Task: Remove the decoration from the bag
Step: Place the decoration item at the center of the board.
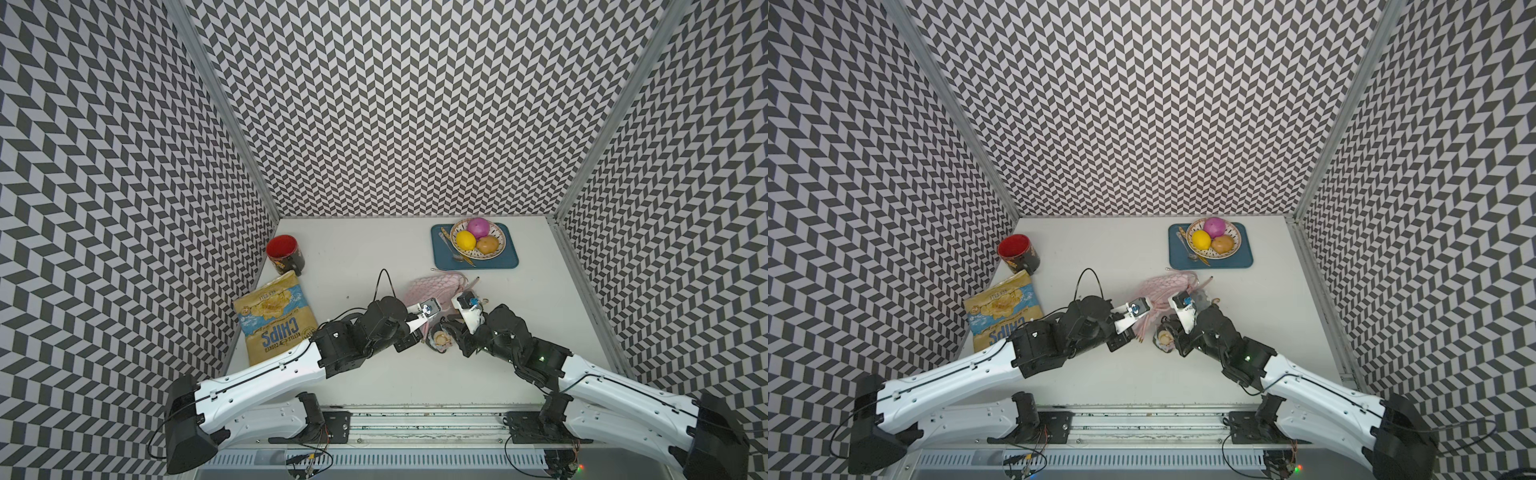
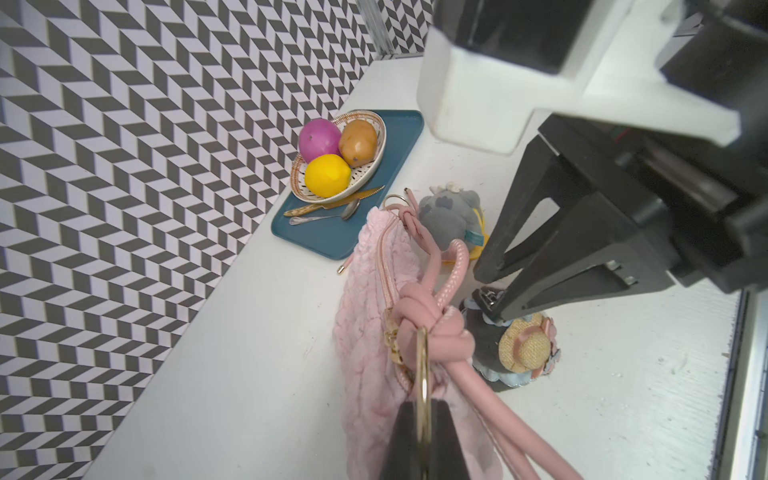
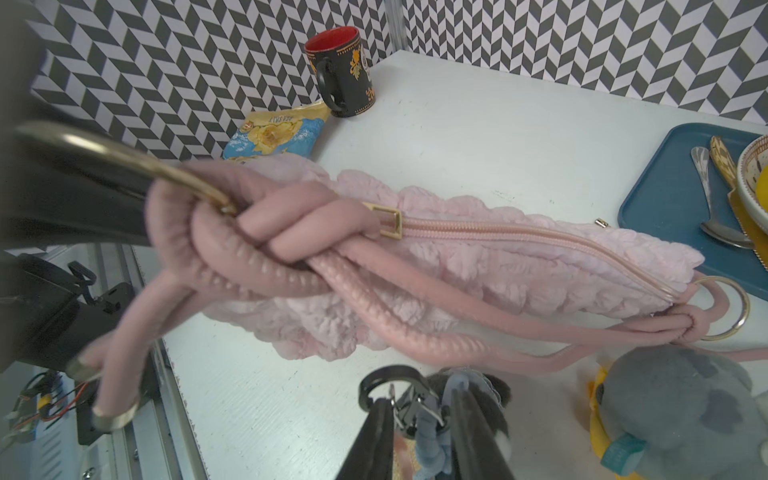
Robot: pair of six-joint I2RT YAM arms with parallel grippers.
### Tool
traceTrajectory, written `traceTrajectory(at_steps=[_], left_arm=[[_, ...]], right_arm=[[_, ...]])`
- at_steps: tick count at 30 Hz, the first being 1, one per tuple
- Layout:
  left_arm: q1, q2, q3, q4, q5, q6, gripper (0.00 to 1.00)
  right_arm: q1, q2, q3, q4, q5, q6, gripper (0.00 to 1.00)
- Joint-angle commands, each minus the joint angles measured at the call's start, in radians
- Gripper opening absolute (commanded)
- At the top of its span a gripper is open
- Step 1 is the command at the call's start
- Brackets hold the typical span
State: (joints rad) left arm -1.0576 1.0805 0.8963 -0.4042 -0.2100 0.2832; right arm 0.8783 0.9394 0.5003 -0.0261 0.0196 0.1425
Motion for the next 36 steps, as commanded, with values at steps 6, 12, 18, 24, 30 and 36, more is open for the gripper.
traceTrajectory(at_steps=[6,12,18,24,30,36], left_arm=[[0.038,0.073,0.015,0.070,0.141,-0.065,0.00],[0.039,0.122,0.004,0.083,0.174,-0.076,0.00],[0.041,0.179,0.010,0.037,0.143,-0.075,0.00],[0.094,0.190,0.012,0.013,0.090,-0.107,0.00],[0.145,0.170,0.017,-0.031,0.035,-0.129,0.00],[0.164,0.182,0.010,-0.063,-0.025,-0.144,0.00]], right_arm=[[-0.015,0.021,-0.028,0.048,-0.002,0.012,0.29],[-0.014,0.071,-0.039,0.111,-0.038,0.011,0.29],[-0.014,0.084,-0.036,0.150,-0.069,0.018,0.29],[-0.033,0.047,-0.052,0.142,-0.068,0.012,0.30],[-0.087,0.015,-0.079,0.126,-0.069,0.014,0.34],[-0.134,-0.012,-0.100,0.116,-0.083,0.031,0.39]])
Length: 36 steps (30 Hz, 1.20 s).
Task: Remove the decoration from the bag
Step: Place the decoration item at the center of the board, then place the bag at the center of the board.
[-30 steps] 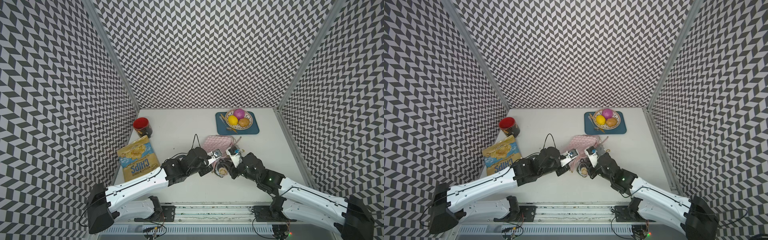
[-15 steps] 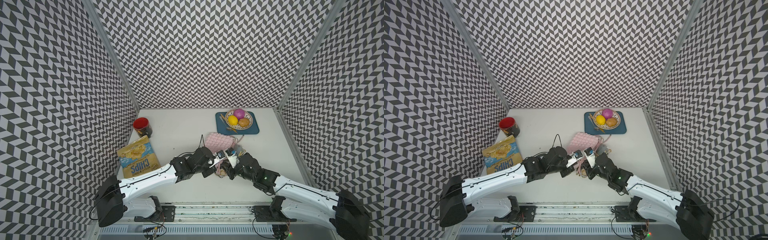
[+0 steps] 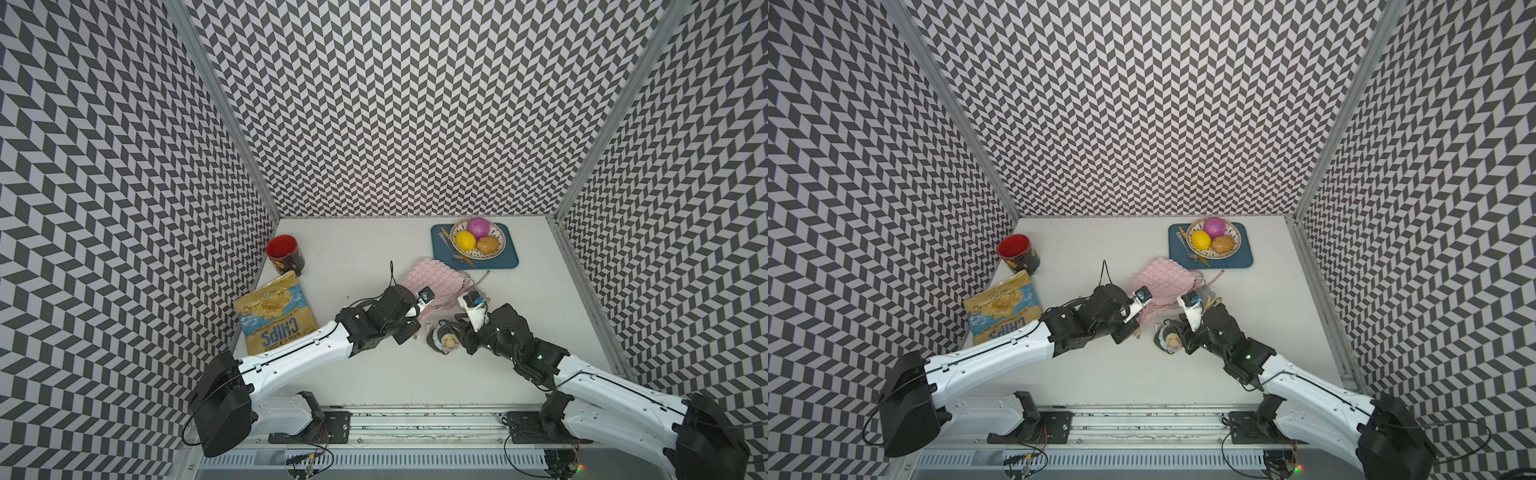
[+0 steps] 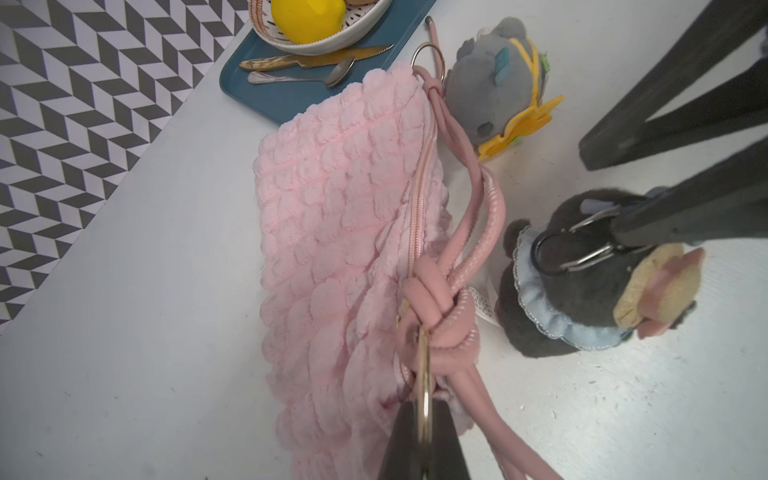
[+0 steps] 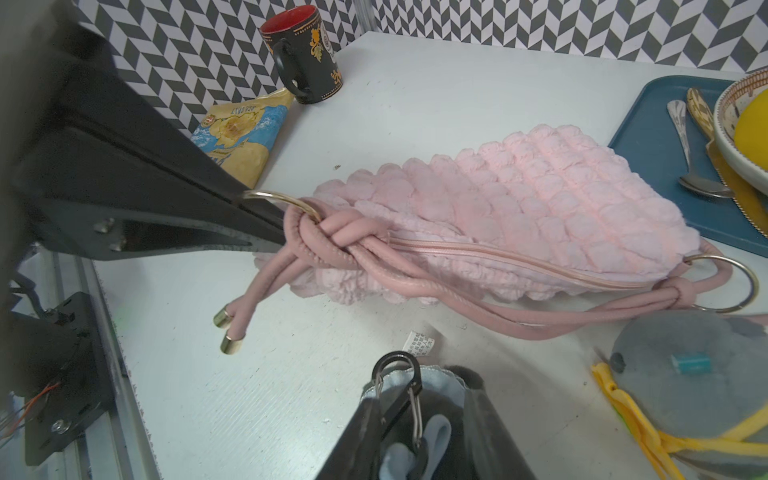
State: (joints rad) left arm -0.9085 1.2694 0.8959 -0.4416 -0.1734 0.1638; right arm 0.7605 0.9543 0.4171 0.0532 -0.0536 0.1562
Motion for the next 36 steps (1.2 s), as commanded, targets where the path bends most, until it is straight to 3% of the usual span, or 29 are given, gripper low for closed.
traceTrajectory(at_steps=[1,8,14,19,25,29,31,32,33,36], left_arm=[[0.023,-0.004,0.011,-0.030,-0.068,-0.033,0.00],[0.051,0.077,0.012,-0.087,-0.139,-0.060,0.00],[0.052,0.107,0.019,-0.117,-0.111,-0.043,0.00],[0.051,0.088,0.020,-0.119,-0.083,-0.038,0.19],[0.051,0.044,0.033,-0.134,-0.050,-0.035,0.51],[0.054,-0.017,0.055,-0.144,-0.033,-0.048,0.62],[0.054,-0.057,0.070,-0.148,-0.032,-0.071,0.74],[0.057,-0.082,0.075,-0.140,-0.041,-0.089,0.87],[0.062,-0.112,0.077,-0.128,-0.049,-0.109,0.93],[0.096,-0.191,0.058,-0.035,-0.077,-0.211,1.00]], right_arm=[[-0.021,-0.032,-0.018,0.030,0.010,0.029,0.42],[-0.115,-0.062,-0.001,0.010,0.054,0.064,0.49],[-0.170,-0.042,0.046,0.020,0.072,0.041,0.61],[-0.206,-0.011,0.083,0.039,0.058,0.023,0.67],[-0.234,0.013,0.128,0.035,0.046,0.002,0.79],[-0.258,-0.003,0.139,0.034,0.055,0.006,0.88],[-0.272,-0.011,0.145,0.028,0.071,0.007,0.93],[-0.278,-0.012,0.152,0.024,0.081,0.003,0.94],[-0.287,-0.012,0.157,0.022,0.095,0.000,0.96],[-0.324,-0.012,0.165,0.015,0.165,-0.003,0.99]])
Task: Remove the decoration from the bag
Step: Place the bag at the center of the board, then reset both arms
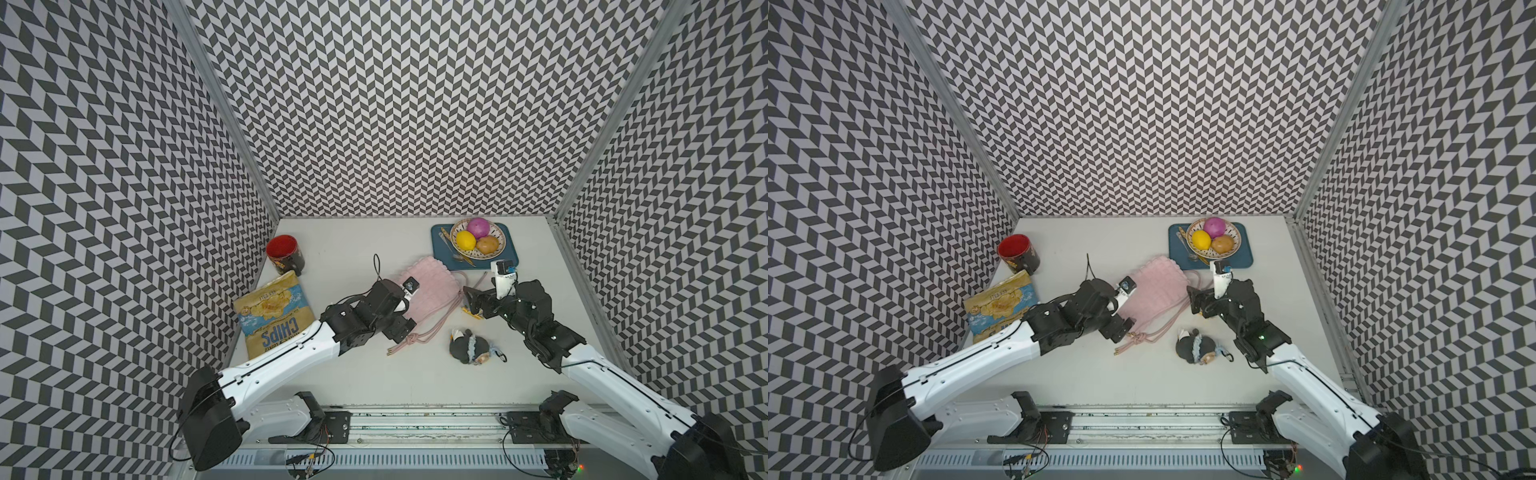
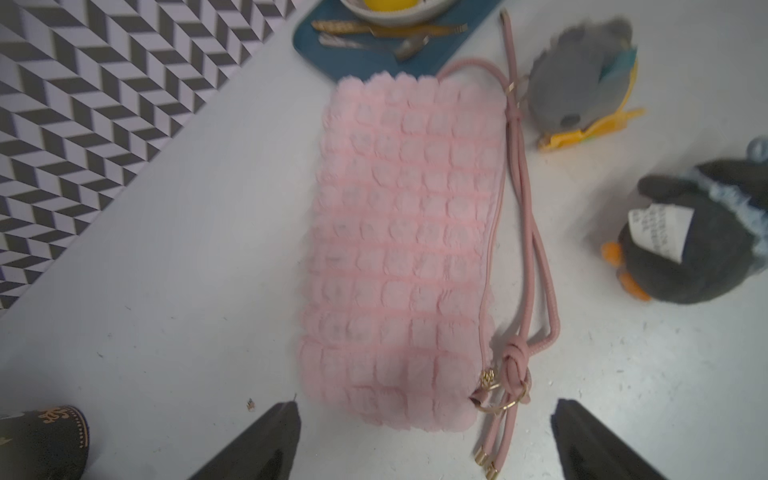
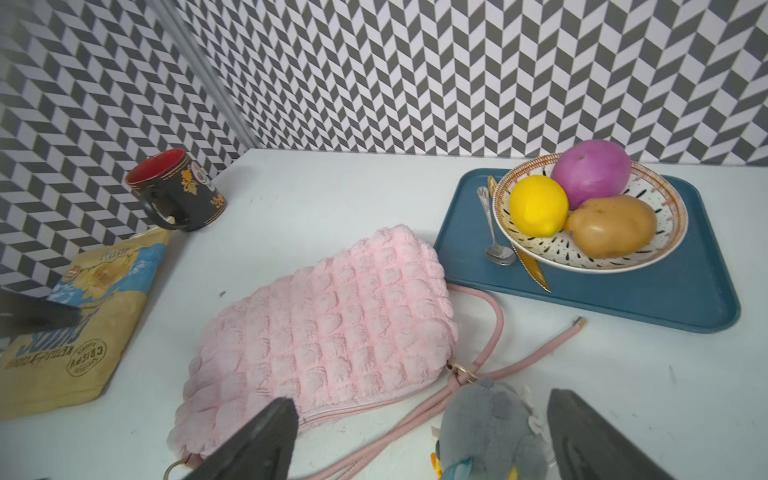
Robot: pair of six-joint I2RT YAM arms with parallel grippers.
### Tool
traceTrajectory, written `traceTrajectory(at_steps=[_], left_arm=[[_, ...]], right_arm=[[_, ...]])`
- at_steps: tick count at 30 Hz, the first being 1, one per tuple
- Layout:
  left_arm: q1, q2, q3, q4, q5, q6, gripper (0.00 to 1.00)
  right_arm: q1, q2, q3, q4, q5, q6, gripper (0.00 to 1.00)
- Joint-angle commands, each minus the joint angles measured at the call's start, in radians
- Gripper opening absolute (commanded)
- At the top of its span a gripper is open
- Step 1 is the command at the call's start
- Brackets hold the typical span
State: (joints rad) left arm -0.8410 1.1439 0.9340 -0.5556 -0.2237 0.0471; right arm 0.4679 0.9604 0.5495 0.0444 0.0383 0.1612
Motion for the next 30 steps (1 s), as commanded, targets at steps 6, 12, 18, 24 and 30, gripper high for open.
traceTrajectory(at_steps=[6,12,18,24,30], left_arm=[[0.301,-0.090,-0.130,0.389,-0.163,-0.160,1.00],[0.663,-0.049,-0.287,0.808,0.006,-0.174,1.00],[0.708,0.065,-0.451,1.224,-0.007,-0.022,1.00],[0.742,0.240,-0.454,1.328,0.059,0.038,1.00],[0.769,0.297,-0.423,1.322,0.145,0.029,1.00]], right_arm=[[-0.159,0.016,-0.027,0.171,0.147,-0.033,1.00],[-0.318,0.125,-0.111,0.379,0.119,-0.116,0.99],[-0.403,0.270,-0.220,0.677,0.038,-0.169,0.99],[-0.453,0.411,-0.220,0.862,-0.072,-0.160,0.99],[-0.468,0.467,-0.195,0.915,-0.109,-0.149,1.00]])
